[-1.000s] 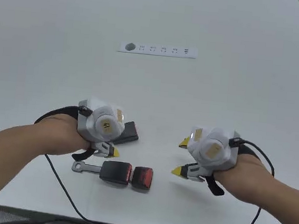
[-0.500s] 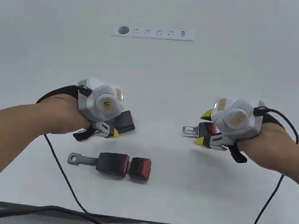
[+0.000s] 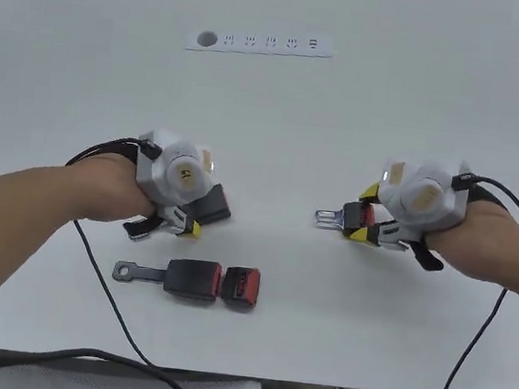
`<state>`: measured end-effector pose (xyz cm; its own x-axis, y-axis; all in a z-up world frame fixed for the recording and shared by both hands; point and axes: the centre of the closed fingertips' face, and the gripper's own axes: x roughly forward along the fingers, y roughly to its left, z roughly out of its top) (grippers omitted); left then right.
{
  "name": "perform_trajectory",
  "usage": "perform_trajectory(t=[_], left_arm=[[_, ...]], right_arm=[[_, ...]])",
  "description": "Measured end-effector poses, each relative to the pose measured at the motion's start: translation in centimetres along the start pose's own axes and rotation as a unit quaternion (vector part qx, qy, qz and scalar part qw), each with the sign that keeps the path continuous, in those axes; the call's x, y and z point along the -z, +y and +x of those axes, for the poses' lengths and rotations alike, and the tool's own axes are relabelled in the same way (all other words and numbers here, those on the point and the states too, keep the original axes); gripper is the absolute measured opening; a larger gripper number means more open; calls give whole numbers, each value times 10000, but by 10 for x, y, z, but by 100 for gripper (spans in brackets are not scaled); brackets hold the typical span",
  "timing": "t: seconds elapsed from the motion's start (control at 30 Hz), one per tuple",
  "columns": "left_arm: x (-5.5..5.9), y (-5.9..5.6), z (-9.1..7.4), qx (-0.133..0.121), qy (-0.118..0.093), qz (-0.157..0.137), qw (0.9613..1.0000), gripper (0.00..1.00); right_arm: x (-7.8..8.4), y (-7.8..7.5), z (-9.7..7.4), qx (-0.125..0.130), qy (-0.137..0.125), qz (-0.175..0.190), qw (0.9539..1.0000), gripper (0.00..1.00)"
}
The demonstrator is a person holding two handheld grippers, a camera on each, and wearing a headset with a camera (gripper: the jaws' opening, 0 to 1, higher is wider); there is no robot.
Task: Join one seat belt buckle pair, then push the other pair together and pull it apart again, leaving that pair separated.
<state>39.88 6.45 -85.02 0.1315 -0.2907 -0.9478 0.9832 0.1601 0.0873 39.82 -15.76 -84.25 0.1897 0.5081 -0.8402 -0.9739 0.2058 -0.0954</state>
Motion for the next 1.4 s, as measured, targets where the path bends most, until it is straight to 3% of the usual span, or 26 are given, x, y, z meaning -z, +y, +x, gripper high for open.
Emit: perform_trajectory(t=[0.13, 0.27, 0.4, 0.97, 1.4], left_arm=[[0, 2, 0, 4, -18, 11, 10000, 37], [-2, -2, -1, 17, 0, 250, 9997, 36], [-5, -5, 1, 95, 98, 1009, 9948, 35], [-4, -6, 4, 243, 295, 1019, 9941, 34], [-4, -6, 5, 239, 341, 1056, 9935, 33]], right_arm=[[1, 3, -1, -119, 104, -160, 9997, 35], [-1, 5, -2, -169, 181, -242, 9994, 33], [-1, 6, -2, -177, 213, -219, 9994, 32], [-1, 5, 0, -199, 258, -165, 9993, 32], [-27, 14, 18, -291, 171, -341, 9988, 32]])
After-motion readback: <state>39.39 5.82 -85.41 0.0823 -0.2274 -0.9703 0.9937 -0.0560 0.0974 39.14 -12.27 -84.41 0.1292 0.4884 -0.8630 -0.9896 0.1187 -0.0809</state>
